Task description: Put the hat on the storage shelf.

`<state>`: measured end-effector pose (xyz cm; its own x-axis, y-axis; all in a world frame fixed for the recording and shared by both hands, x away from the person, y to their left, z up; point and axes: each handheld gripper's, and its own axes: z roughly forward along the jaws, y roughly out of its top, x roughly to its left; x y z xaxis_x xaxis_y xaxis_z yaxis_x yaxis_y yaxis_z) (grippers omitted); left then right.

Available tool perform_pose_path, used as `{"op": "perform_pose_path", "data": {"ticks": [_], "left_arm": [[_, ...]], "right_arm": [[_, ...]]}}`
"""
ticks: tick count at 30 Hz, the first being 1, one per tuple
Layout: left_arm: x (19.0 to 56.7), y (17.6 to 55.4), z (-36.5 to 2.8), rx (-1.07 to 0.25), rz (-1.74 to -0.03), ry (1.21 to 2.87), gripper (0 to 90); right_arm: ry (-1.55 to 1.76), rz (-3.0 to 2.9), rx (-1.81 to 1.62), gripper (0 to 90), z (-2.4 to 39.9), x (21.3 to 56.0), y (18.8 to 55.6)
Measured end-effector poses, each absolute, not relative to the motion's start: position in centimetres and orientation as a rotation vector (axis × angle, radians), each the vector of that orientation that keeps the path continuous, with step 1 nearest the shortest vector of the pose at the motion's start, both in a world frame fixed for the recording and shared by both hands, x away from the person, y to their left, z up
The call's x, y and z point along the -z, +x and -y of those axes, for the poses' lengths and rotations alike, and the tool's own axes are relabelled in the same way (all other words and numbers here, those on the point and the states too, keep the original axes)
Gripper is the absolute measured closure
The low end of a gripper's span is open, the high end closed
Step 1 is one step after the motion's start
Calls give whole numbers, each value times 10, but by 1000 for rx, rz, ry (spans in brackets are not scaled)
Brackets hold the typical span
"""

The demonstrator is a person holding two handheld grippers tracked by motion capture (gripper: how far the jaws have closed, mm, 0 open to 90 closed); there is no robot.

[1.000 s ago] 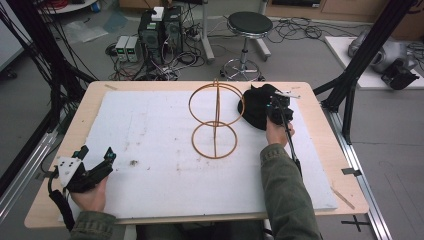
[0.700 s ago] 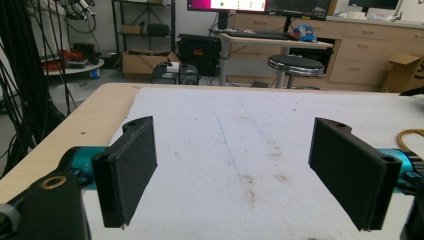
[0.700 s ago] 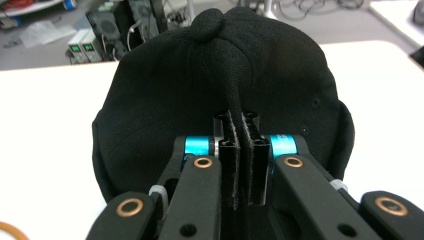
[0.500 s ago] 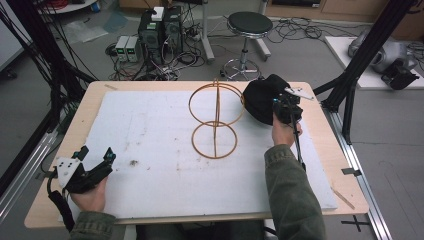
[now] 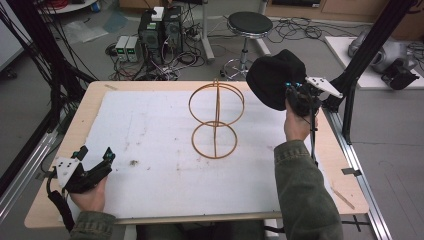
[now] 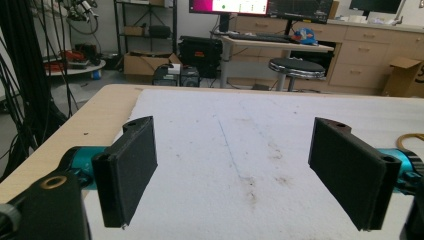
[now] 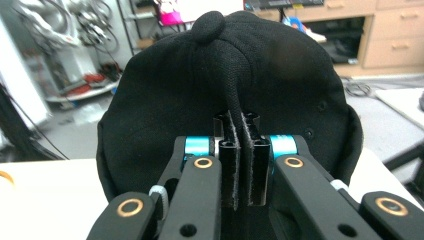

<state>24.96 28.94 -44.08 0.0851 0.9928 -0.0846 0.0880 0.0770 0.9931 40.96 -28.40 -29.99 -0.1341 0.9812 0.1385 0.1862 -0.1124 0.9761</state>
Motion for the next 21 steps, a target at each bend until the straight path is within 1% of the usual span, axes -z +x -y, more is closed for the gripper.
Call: {"op": "perform_pose_path", "data": {"ticks": [6, 14, 21], "left_arm": [[440, 249, -289, -1039, -1235, 1244, 196], [440, 248, -290, -1046, -1247, 1228, 197], [440, 248, -290, -1043, -1243, 1226, 197]], "right_arm": [[1335, -1357, -1439, 879, 286, 279, 397], [1284, -1332, -1490, 879, 286, 264, 387], [1226, -1370, -1575, 879, 277, 251, 378]]}}
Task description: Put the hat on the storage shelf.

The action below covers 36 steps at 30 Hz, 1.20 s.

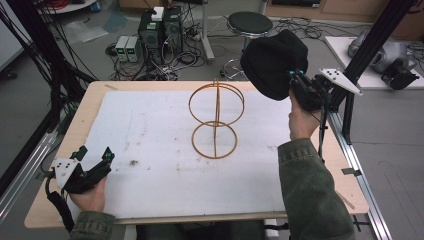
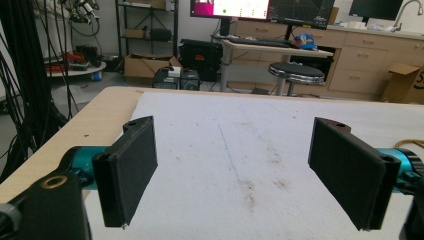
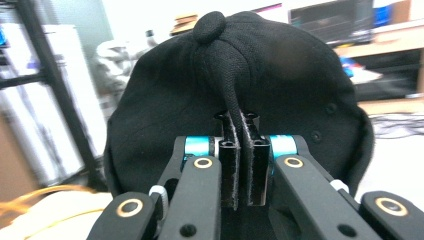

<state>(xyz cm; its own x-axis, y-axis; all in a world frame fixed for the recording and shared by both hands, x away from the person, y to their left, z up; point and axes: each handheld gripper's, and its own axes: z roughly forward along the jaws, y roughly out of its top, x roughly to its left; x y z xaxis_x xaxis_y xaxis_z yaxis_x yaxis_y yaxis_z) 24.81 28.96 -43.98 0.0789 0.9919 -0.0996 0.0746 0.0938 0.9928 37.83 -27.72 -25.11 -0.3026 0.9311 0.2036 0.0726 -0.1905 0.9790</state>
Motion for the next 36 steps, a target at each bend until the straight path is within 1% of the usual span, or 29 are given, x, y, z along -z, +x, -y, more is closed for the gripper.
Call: {"op": "perform_pose_path", "data": {"ticks": [5, 11, 16, 28, 36], "left_arm": [[440, 248, -290, -1039, -1244, 1227, 197], [440, 248, -291, -1034, -1244, 1219, 197], [440, 248, -290, -1035, -1241, 1219, 199], [440, 248, -291, -1029, -1240, 1220, 204], [440, 248, -292, -1027, -1243, 1217, 204]], "right_arm": [[1175, -1472, -1665, 879, 268, 240, 376], [1072, -1545, -1773, 879, 251, 229, 363], [987, -1650, -1787, 878, 233, 222, 355], [898, -1939, -1669, 878, 182, 238, 361], [958, -1989, -1626, 877, 179, 242, 367]]}}
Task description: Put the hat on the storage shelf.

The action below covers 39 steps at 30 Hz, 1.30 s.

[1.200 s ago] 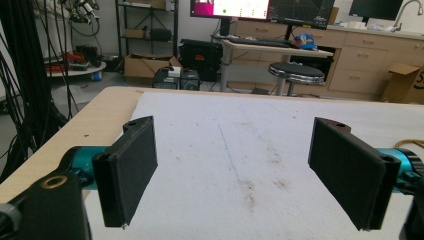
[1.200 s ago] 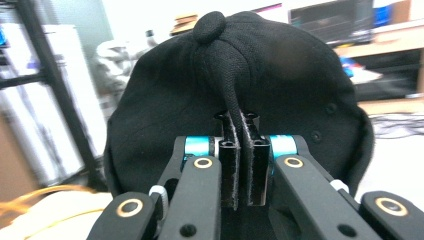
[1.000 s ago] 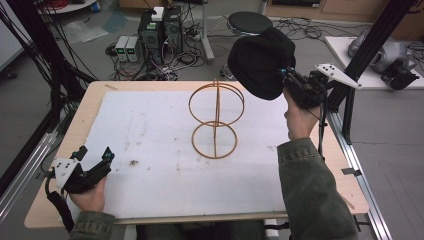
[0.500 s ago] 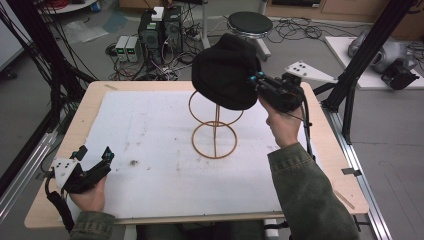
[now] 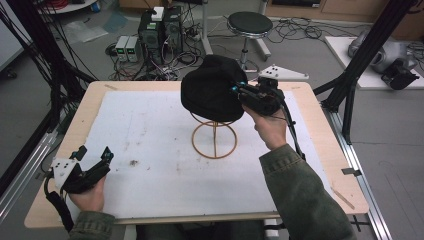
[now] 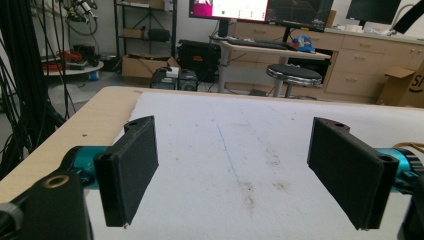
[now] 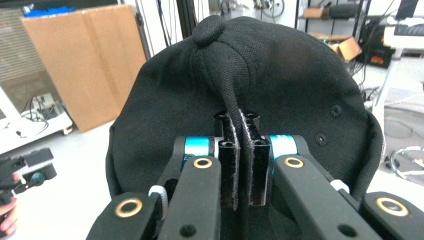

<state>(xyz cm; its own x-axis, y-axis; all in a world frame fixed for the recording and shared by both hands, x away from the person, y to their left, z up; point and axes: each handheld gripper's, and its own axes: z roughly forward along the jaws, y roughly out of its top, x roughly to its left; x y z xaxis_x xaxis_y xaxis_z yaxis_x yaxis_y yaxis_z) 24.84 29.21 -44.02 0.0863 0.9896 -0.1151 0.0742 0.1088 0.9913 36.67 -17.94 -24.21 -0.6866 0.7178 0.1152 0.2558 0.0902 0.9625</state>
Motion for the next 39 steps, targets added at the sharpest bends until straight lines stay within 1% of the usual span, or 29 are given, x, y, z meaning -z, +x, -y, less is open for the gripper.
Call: {"op": "perform_pose_path", "data": {"ticks": [6, 17, 27, 36, 38, 39], "left_arm": [[440, 249, -291, -1028, -1239, 1221, 204], [440, 248, -293, -1030, -1246, 1218, 204], [440, 248, -295, -1030, -1246, 1212, 204], [440, 247, -296, -1021, -1248, 1204, 204], [440, 247, -296, -1020, -1248, 1206, 204], [440, 246, -296, -1021, -1249, 1206, 204]], "right_arm": [[963, -2019, -1621, 875, 178, 246, 366], [951, -2024, -1667, 870, 180, 264, 362], [936, -1998, -1682, 858, 172, 268, 362], [971, -1999, -1686, 768, 174, 274, 360], [978, -2000, -1688, 727, 175, 275, 360], [983, -2000, -1684, 688, 175, 275, 361]]}}
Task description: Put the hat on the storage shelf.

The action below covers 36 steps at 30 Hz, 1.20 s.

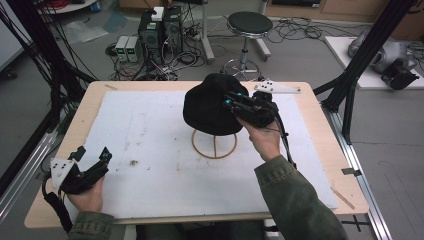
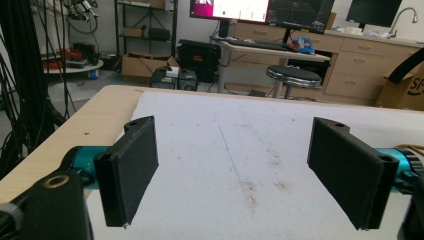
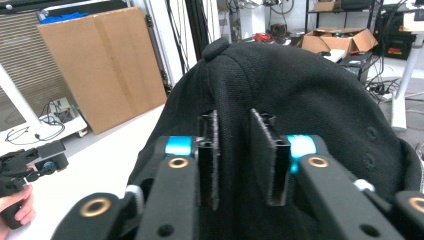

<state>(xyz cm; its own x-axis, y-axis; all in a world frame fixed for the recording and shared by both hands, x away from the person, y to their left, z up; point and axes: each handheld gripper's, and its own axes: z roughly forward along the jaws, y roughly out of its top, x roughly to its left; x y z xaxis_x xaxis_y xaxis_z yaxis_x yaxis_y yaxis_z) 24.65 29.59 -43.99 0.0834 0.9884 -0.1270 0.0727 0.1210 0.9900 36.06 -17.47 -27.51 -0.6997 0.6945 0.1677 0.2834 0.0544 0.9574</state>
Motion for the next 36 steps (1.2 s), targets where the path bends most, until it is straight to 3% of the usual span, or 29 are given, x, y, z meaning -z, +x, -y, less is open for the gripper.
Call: {"op": "perform_pose_path", "data": {"ticks": [7, 10, 15, 36], "left_arm": [[440, 246, -296, -1013, -1254, 1204, 204], [440, 246, -297, -1016, -1252, 1196, 204], [440, 245, -296, -1018, -1251, 1200, 204], [440, 247, -292, -1022, -1248, 1216, 203]], "right_arm": [[1080, -1962, -1690, 374, 179, 278, 361], [1115, -1914, -1734, 309, 186, 281, 359], [1127, -1856, -1734, 248, 199, 281, 354], [1160, -1739, -1580, 193, 259, 303, 333]]}}
